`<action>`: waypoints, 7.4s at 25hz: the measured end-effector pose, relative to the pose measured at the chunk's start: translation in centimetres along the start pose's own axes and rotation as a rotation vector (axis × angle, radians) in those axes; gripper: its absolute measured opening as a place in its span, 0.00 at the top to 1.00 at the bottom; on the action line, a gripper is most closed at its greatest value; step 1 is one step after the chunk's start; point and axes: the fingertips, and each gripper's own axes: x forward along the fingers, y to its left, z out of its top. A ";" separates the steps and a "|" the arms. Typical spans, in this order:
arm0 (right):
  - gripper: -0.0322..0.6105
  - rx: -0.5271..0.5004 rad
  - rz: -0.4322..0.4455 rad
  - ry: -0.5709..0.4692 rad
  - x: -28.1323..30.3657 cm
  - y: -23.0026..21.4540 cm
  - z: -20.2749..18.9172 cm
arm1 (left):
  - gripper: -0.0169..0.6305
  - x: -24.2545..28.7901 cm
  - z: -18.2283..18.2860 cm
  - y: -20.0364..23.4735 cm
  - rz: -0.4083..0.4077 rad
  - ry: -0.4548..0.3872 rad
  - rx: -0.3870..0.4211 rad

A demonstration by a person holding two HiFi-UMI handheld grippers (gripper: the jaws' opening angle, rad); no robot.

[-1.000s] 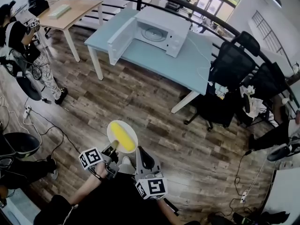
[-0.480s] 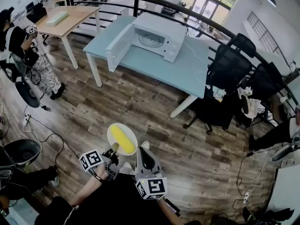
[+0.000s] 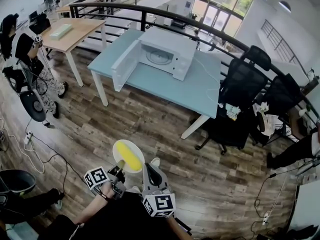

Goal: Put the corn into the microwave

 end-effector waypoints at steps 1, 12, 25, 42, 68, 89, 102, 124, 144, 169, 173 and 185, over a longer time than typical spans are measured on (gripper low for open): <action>0.94 0.002 -0.002 0.004 0.4 -0.2 0.1 | 0.95 0.3 0.1 0.0 0.002 0.004 0.002; 0.94 0.013 0.025 0.038 5.3 -2.8 0.2 | 0.95 4.2 1.8 0.1 0.019 0.011 -0.003; 0.94 0.010 0.045 0.041 10.3 -7.4 2.5 | 0.95 9.2 4.9 -1.2 0.043 -0.029 -0.040; 0.94 -0.006 0.130 0.042 18.5 -14.8 6.7 | 0.95 18.5 9.0 -4.7 0.051 -0.113 -0.074; 0.94 0.019 0.150 0.001 23.3 -23.7 9.1 | 0.95 27.7 10.3 -7.9 0.047 -0.143 -0.073; 0.94 0.009 0.091 0.008 27.0 -28.3 9.3 | 0.95 33.5 13.7 -8.1 0.038 -0.148 -0.087; 0.94 0.033 0.058 0.053 31.0 -32.4 9.0 | 0.95 39.2 16.4 -8.1 0.058 -0.136 -0.107; 0.94 0.031 0.020 0.080 41.2 -36.1 12.5 | 0.95 48.6 25.0 -10.3 0.069 -0.108 -0.105; 0.94 0.008 -0.013 0.130 51.0 -37.4 13.5 | 0.95 58.0 33.0 -8.7 0.082 -0.109 -0.117; 0.94 0.021 0.019 0.198 54.8 -36.0 12.0 | 0.94 65.8 37.6 -4.9 0.166 -0.158 -0.174; 0.94 0.011 0.003 0.195 55.0 -36.9 12.0 | 0.94 66.8 37.9 -4.7 0.178 -0.173 -0.197; 0.94 0.003 -0.020 0.232 55.1 -38.8 12.7 | 0.94 69.4 38.1 -4.0 0.200 -0.209 -0.248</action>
